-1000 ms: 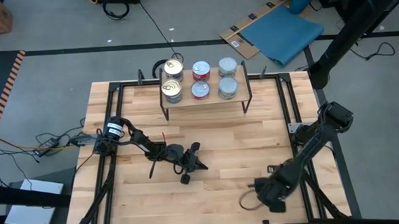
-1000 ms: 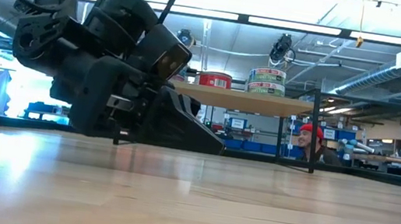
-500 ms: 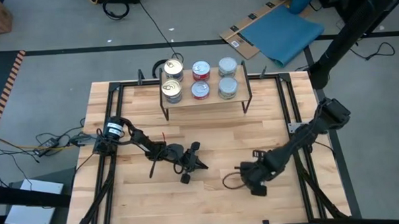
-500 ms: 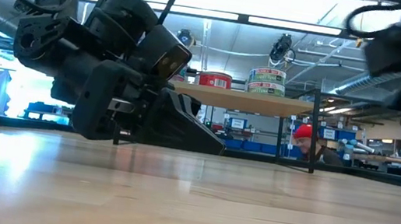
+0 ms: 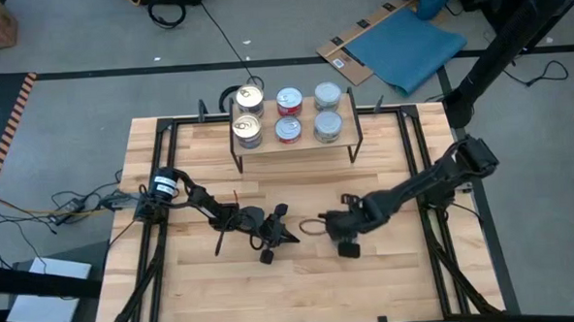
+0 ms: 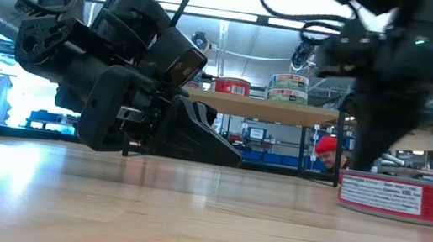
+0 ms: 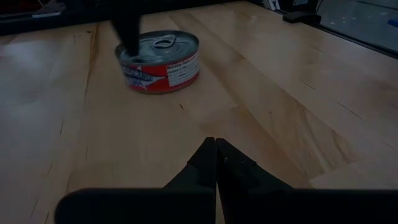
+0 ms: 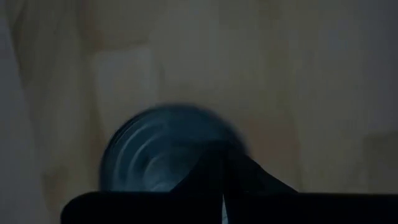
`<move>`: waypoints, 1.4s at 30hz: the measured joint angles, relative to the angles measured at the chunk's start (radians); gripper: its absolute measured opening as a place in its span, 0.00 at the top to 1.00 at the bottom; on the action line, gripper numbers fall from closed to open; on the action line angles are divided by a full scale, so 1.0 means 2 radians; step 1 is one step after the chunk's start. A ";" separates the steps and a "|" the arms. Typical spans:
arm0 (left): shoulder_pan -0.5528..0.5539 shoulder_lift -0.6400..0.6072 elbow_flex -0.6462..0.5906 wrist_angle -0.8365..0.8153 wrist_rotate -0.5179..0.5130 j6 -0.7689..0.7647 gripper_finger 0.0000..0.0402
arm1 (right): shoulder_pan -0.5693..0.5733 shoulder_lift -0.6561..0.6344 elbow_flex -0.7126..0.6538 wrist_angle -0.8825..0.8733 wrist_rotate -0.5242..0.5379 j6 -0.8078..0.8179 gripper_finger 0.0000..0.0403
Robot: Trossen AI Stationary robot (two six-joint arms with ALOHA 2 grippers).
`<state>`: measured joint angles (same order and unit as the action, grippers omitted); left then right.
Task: Stack canned seafood by type on shelf
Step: Stack the red tuna on top of the other red tuna can on the shelf
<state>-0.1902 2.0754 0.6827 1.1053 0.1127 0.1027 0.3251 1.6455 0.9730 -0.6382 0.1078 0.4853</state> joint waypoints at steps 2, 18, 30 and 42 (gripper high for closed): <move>0.000 0.000 0.000 0.000 0.000 -0.001 0.99 | -0.018 0.000 0.000 0.014 0.000 -0.022 0.99; 0.000 0.000 0.000 0.000 0.000 -0.004 0.99 | -0.069 0.002 0.053 0.034 0.000 -0.079 0.91; 0.000 0.000 0.000 0.002 0.000 0.001 0.99 | 0.004 0.011 0.062 -0.021 0.064 -0.019 0.66; 0.000 0.000 0.002 0.001 0.000 0.023 0.99 | -0.081 0.011 0.031 -0.032 -0.073 -0.095 0.79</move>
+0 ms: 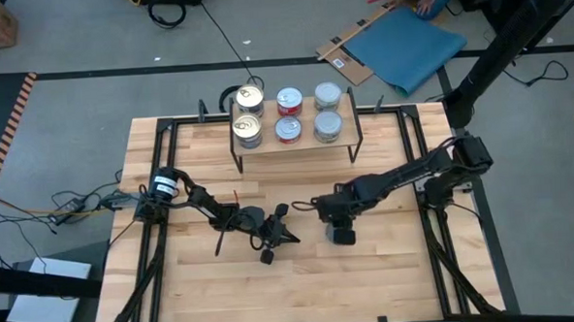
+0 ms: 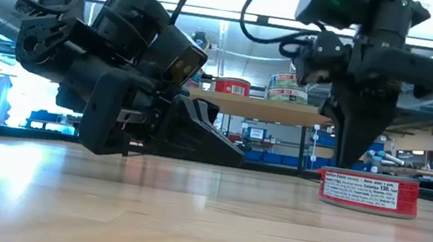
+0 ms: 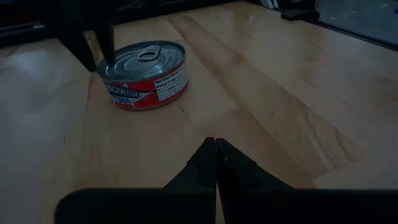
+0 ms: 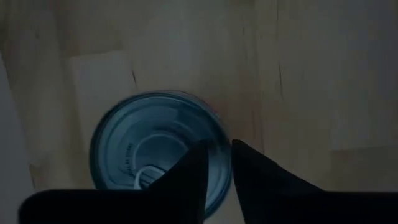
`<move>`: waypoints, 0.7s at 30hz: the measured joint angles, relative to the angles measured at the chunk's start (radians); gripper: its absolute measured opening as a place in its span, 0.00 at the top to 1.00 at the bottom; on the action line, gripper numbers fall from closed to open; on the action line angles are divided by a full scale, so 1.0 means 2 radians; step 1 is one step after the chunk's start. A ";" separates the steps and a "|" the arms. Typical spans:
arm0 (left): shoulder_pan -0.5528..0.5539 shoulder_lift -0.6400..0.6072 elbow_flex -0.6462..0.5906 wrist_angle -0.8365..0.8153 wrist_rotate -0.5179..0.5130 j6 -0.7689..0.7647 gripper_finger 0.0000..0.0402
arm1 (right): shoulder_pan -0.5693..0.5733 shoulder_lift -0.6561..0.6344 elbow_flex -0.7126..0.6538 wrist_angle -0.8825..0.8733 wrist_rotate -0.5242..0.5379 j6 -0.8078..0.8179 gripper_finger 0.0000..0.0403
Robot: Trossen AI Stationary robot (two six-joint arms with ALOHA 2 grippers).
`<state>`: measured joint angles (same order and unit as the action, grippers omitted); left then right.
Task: Stack canned seafood by type on shelf
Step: Stack the red tuna on top of the other red tuna can on the shelf
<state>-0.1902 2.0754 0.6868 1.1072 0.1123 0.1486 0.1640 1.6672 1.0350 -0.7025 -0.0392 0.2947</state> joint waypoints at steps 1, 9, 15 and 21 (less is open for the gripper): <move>0.000 0.000 0.000 -0.001 0.000 0.000 0.99 | -0.003 0.000 -0.004 0.003 -0.003 -0.001 0.81; 0.000 0.000 0.000 -0.002 0.000 -0.001 0.99 | -0.021 -0.001 -0.021 0.005 -0.013 0.022 0.97; 0.000 0.000 0.000 -0.003 0.000 -0.001 0.99 | -0.027 -0.001 -0.021 0.004 -0.025 0.129 0.99; 0.000 0.000 0.000 -0.002 0.000 -0.011 0.99 | -0.033 -0.001 -0.022 0.002 -0.080 0.214 0.99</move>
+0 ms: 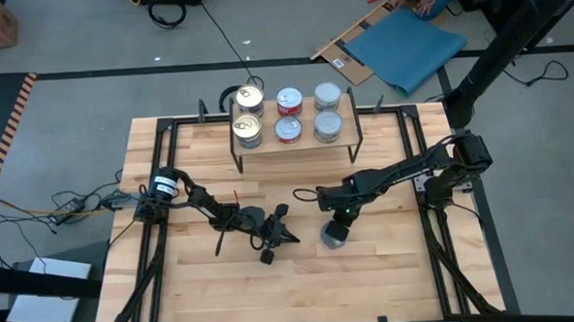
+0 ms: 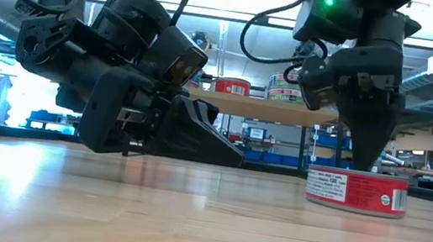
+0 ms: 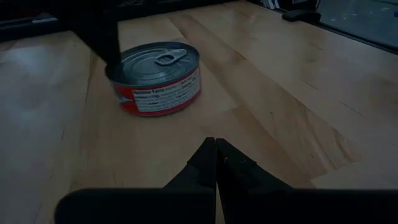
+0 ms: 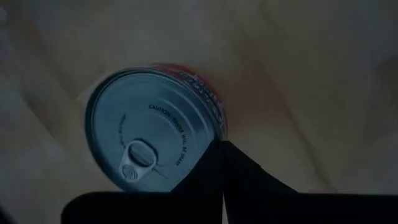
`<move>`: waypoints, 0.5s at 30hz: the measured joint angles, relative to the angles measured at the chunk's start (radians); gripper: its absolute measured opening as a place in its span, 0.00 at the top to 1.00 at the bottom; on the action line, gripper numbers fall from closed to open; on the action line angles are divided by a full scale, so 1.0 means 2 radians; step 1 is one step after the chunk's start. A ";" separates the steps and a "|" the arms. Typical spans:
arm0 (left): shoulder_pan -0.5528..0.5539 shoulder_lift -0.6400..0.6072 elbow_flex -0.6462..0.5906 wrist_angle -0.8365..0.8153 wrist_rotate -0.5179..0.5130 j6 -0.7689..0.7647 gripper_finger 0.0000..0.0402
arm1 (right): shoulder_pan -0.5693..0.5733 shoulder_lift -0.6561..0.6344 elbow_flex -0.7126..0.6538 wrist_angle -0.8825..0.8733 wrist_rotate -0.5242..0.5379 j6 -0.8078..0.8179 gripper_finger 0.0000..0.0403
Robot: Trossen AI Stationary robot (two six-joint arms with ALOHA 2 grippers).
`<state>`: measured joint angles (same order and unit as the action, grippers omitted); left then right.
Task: Stack canned seafood by type on shelf
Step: Stack the red tuna on top of the other red tuna can on the shelf
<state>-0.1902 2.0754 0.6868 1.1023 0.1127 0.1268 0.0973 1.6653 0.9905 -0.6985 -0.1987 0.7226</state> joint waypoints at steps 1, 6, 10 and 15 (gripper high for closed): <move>0.000 0.000 0.000 0.000 0.000 0.000 0.99 | -0.003 0.000 0.000 0.000 -0.011 0.006 0.99; 0.000 0.000 0.000 0.000 0.003 -0.001 0.99 | -0.020 0.001 -0.001 -0.001 -0.060 0.010 1.00; -0.001 0.000 0.000 0.000 0.004 -0.002 0.99 | -0.042 0.001 -0.001 -0.001 -0.071 -0.004 1.00; -0.001 0.000 0.000 0.000 0.004 -0.004 0.99 | -0.065 -0.004 -0.001 0.002 -0.092 -0.018 1.00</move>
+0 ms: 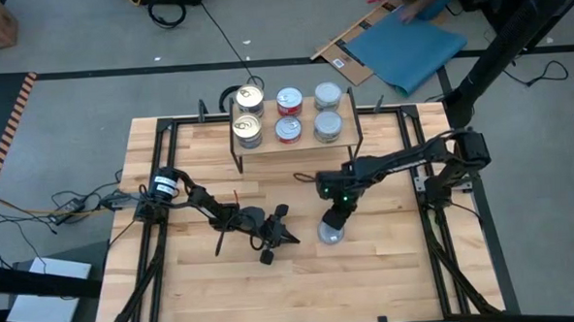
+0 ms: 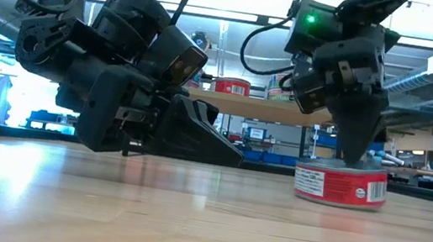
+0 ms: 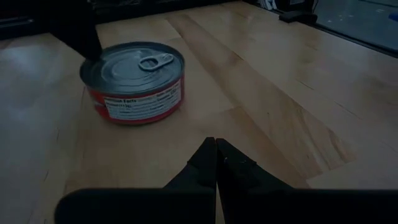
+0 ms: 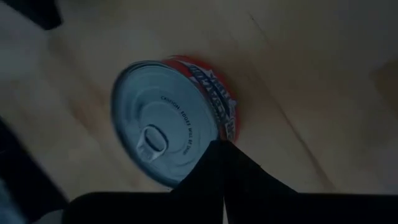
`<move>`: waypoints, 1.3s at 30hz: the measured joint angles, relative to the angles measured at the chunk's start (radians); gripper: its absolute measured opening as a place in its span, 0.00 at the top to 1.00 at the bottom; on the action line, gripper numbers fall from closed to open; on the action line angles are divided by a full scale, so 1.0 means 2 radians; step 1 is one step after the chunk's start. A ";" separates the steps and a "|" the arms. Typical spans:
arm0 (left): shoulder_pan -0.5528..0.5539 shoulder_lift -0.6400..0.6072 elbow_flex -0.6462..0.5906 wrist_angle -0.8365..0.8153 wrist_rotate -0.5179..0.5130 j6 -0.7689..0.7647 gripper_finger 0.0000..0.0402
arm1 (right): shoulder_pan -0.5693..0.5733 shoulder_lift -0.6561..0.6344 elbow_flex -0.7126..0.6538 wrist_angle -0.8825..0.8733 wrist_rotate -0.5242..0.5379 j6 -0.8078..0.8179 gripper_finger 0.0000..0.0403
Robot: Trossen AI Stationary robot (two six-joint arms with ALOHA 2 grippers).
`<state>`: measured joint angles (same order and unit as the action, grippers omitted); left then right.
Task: Stack canned seafood by type on shelf
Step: Stack the red tuna on top of the other red tuna can on the shelf
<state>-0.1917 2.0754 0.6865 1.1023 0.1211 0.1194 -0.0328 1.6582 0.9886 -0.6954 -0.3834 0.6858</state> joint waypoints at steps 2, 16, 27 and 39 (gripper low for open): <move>0.000 0.000 0.000 0.000 0.000 0.000 0.99 | -0.008 -0.005 0.000 0.000 -0.015 0.001 1.00; 0.000 0.000 0.000 0.000 0.002 0.000 0.99 | -0.003 -0.118 0.000 0.019 0.020 0.073 1.00; 0.000 0.000 0.000 0.001 0.002 -0.001 0.99 | 0.168 -0.111 0.001 0.105 0.217 -0.033 0.83; 0.000 0.000 0.000 0.002 0.002 -0.001 0.99 | 0.219 0.034 0.064 0.068 0.295 -0.080 0.71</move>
<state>-0.1921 2.0754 0.6861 1.1072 0.1246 0.1183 0.4046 1.7262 1.1174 -0.5594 0.2075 0.5267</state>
